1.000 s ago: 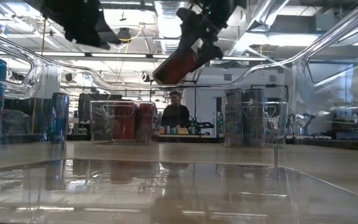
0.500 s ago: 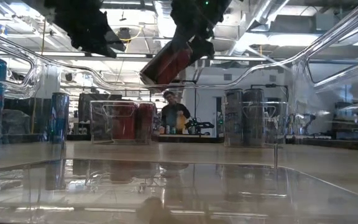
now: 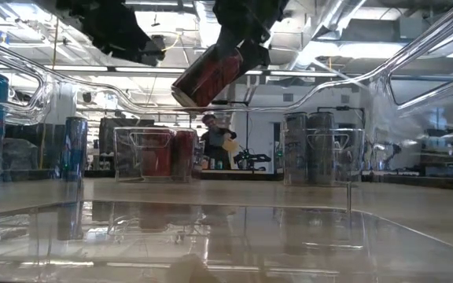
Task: Sort soda cans
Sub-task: Put the red soda can into the top left transparent bin
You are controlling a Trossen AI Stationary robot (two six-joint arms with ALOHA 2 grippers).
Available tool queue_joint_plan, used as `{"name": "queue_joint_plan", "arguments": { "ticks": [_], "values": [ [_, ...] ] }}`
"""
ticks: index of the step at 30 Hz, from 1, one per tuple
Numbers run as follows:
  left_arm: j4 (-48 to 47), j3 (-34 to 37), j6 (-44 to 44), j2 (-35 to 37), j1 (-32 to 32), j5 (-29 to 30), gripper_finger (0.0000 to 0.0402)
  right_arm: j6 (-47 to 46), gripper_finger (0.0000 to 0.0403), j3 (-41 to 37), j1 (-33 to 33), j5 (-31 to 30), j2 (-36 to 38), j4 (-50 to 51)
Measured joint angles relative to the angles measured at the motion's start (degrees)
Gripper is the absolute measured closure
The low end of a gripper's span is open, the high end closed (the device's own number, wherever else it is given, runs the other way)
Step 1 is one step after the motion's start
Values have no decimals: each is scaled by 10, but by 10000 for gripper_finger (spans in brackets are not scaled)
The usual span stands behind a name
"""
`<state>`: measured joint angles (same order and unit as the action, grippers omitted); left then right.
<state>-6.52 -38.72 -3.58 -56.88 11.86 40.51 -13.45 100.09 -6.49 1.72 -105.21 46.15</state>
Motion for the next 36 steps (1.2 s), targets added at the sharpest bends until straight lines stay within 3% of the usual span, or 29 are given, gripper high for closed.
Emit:
{"name": "queue_joint_plan", "arguments": {
  "ticks": [16, 27, 36],
  "values": [
    [1, 0, -2, -24, -7, 2, 33, -7, 97, 0, 39, 0, 0, -2],
    [53, 0, 21, -73, -7, -132, 33, -7, 97, 0, 37, -2, 0, -29],
    [120, 0, 31, -99, -30, -147, 33, 9, 97, 0, 45, -4, 0, -47]
  ]
}}
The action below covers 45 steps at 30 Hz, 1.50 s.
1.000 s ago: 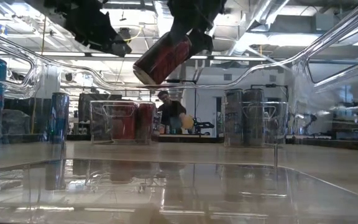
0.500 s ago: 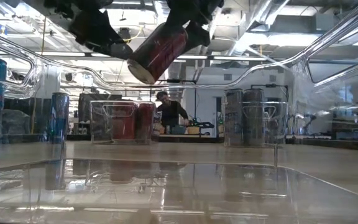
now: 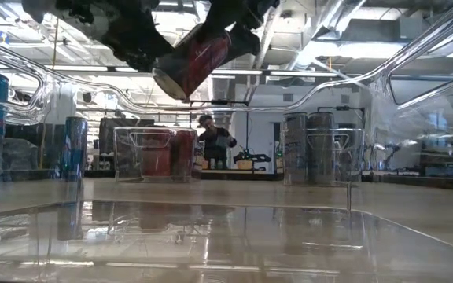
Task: Sort soda cans
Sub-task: Put the red soda can into the top left transparent bin
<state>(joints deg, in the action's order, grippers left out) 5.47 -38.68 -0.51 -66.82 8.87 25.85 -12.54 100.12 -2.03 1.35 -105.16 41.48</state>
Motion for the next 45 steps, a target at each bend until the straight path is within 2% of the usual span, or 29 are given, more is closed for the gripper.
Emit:
{"name": "queue_joint_plan", "arguments": {
  "ticks": [8, 16, 27, 33, 40, 45],
  "values": [
    [-2, 0, -7, 0, -11, -4, 36, 29, 97, 0, 7, -4, 0, -13],
    [-4, 0, -16, 1, -11, 2, 106, 66, 95, 0, 7, -5, 0, -19],
    [1, 0, -9, 1, -11, -2, 102, 87, 40, 0, 7, 3, 1, -28],
    [20, 0, -5, 0, -2, -2, 103, 83, 35, 1, 8, 7, 10, -8],
    [31, 0, -6, 18, 10, 10, 103, 62, 35, 1, 3, 6, 53, 23],
    [29, 0, 5, 47, 34, 44, 103, 49, 35, -37, -3, 2, 97, -22]
  ]
}}
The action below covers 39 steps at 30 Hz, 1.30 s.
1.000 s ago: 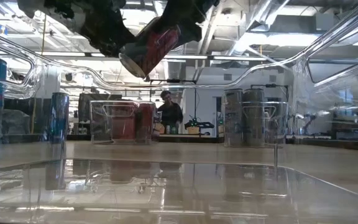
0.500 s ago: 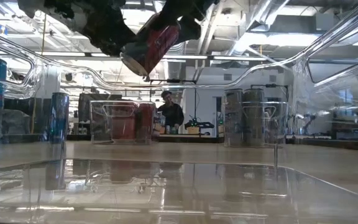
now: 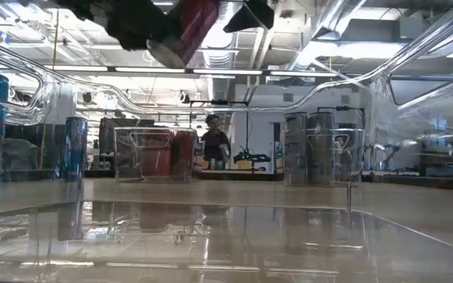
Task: Sort soda cans
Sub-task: Put the red soda can into the top left transparent bin
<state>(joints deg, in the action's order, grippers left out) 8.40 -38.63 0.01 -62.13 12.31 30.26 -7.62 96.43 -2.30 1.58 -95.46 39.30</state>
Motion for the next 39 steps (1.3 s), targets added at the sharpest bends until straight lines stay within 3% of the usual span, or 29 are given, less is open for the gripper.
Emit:
{"name": "queue_joint_plan", "arguments": {
  "ticks": [4, 8, 12, 15, 18, 24, 39],
  "values": [
    [-3, 0, 13, 23, 29, 43, 103, -28, 36, -99, 3, -4, 44, -162],
    [1, 10, 16, 45, 52, 85, 103, -30, 42, -216, 4, 1, 75, -396],
    [25, 37, 10, 65, 60, 108, 103, -25, 41, -304, 3, 28, 69, -644],
    [88, 71, 21, 83, 59, 114, 103, -25, 38, -329, 4, 45, 41, -758],
    [151, 99, 33, 96, 53, 114, 103, -22, 34, -332, 4, 45, 4, -809],
    [170, 116, 34, 104, 45, 105, 103, -23, 12, -332, -11, 47, -43, -893],
    [181, 116, 26, 65, 9, 74, 103, -40, 3, -299, -22, 61, -53, -849]
  ]
}}
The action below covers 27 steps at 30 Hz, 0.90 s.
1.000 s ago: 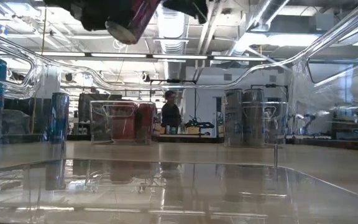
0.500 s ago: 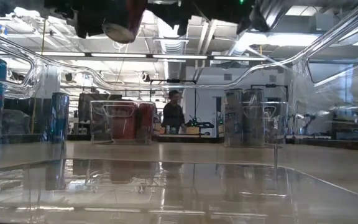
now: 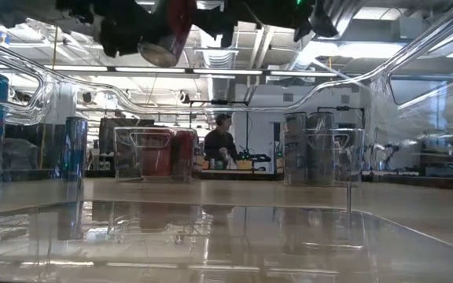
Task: Sort soda cans
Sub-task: Put the red soda can into the top left transparent bin
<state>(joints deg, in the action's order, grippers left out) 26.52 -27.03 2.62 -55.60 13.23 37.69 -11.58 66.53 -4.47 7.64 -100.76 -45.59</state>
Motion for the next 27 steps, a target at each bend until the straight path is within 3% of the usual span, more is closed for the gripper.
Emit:
{"name": "queue_joint_plan", "arguments": {
  "ticks": [18, 27],
  "values": [
    [16, 0, 3, -8, -14, -3, 98, -18, 63, 6, -12, -1, 0, 43],
    [18, 0, -4, -7, -27, 0, 98, -19, 74, 32, -16, 26, -14, 56]
  ]
}}
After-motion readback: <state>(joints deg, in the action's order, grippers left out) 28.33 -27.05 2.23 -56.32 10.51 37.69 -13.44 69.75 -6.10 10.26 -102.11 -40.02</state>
